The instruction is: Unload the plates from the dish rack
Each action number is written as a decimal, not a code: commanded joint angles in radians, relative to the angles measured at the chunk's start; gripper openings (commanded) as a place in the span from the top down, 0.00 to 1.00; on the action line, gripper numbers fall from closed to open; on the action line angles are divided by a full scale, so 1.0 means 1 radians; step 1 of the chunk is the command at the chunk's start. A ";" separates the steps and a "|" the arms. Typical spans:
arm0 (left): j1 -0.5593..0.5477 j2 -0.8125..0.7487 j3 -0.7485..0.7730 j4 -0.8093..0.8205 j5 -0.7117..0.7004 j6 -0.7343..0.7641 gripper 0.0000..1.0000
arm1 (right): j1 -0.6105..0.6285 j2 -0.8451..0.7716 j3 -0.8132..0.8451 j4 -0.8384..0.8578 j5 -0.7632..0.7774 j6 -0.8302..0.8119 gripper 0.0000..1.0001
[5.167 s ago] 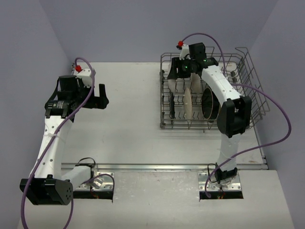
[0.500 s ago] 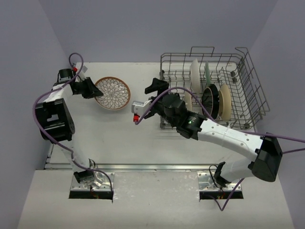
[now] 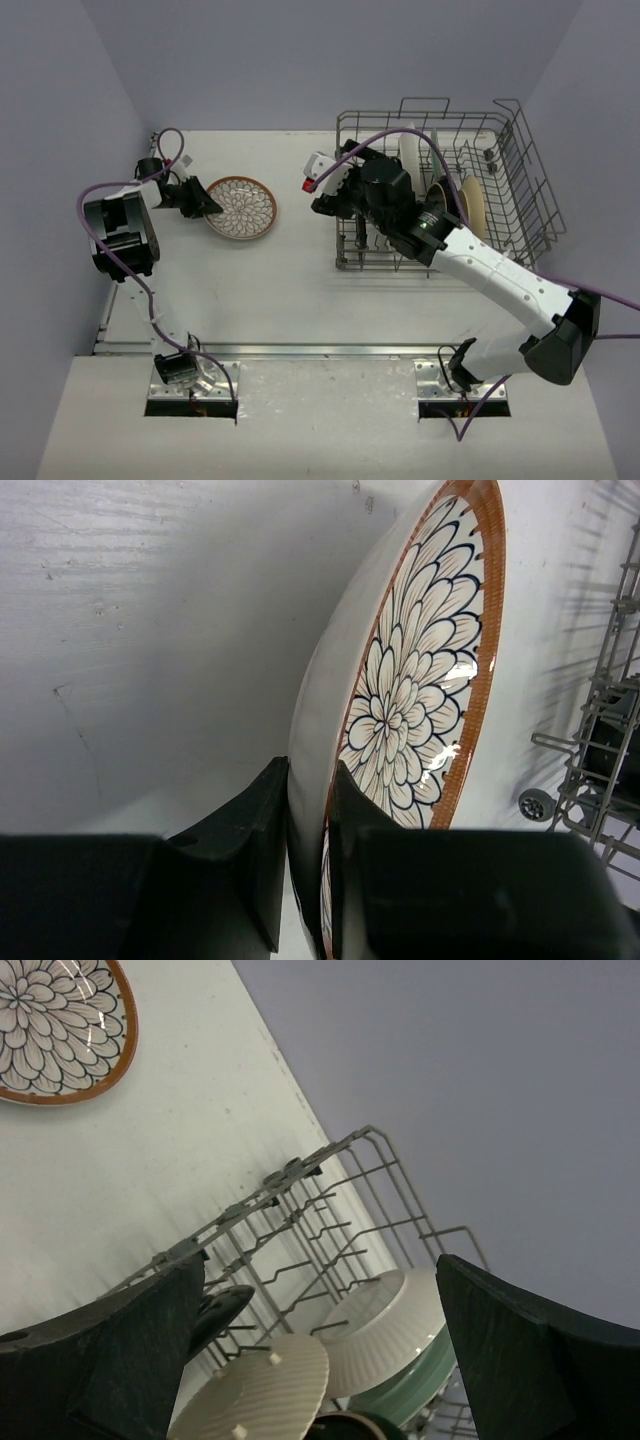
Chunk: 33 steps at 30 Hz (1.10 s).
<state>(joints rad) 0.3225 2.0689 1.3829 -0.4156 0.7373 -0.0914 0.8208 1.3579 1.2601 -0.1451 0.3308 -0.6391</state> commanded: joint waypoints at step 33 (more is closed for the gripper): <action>-0.157 -0.838 -0.168 -0.104 -0.613 0.391 0.00 | -0.648 0.250 0.432 -0.518 -0.625 0.733 0.15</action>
<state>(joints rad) 0.3051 1.3456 1.2596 -0.4680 0.2323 0.1935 0.2504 1.5419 1.5973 -0.6243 -0.1515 0.0630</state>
